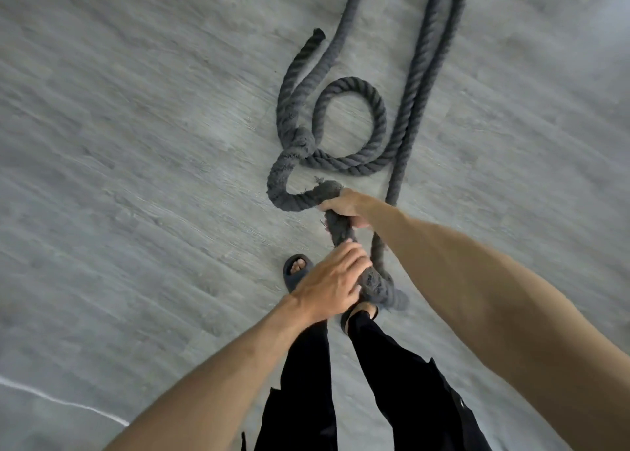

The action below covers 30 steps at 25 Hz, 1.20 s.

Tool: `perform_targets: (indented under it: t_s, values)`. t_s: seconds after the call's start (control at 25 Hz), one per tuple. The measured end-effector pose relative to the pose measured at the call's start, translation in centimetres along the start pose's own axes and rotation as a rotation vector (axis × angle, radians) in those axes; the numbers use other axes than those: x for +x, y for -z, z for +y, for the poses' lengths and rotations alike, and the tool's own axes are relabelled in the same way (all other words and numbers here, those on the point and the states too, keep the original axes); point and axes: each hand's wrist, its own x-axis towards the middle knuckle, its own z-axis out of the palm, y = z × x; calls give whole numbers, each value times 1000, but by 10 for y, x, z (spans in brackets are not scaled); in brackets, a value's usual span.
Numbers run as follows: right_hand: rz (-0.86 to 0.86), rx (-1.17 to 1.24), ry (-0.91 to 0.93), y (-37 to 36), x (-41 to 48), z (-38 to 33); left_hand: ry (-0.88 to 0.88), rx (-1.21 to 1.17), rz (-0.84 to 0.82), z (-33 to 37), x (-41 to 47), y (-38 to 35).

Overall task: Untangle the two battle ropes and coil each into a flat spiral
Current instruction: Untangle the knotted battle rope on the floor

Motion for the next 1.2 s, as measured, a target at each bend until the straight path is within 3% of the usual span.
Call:
perform_targets:
  t_s: [0.12,0.2,0.24,0.32,0.36,0.56,0.72,0.96,1.04,1.12,1.2]
  values:
    - [124,-428,16,18,-9,20,153,80,217,-46,-16,33]
    - [113,-511,69,17,-21,41,455,108,287,-81,-3,55]
    - [103,-540,111,12,-27,49,690,22,275,-95,11,64]
    - [86,-604,220,4,-35,64,1179,-385,240,-111,49,76]
    - [79,-644,272,0,-40,68,1291,-527,224,-113,67,78]
    - [56,-766,464,-6,-63,94,1254,-292,164,-121,125,57]
    - [48,-777,496,-9,-61,120,1369,-441,-10,-167,122,37]
    - [54,-737,105,-11,-15,141,1100,-827,-65,-165,59,28]
    - [242,-535,113,-25,4,117,986,-880,-99,-161,32,37]
    - [444,-19,115,-35,23,75,856,-973,-218,-165,6,54]
    - [438,488,85,-41,39,33,733,-1069,-360,-171,-14,76]
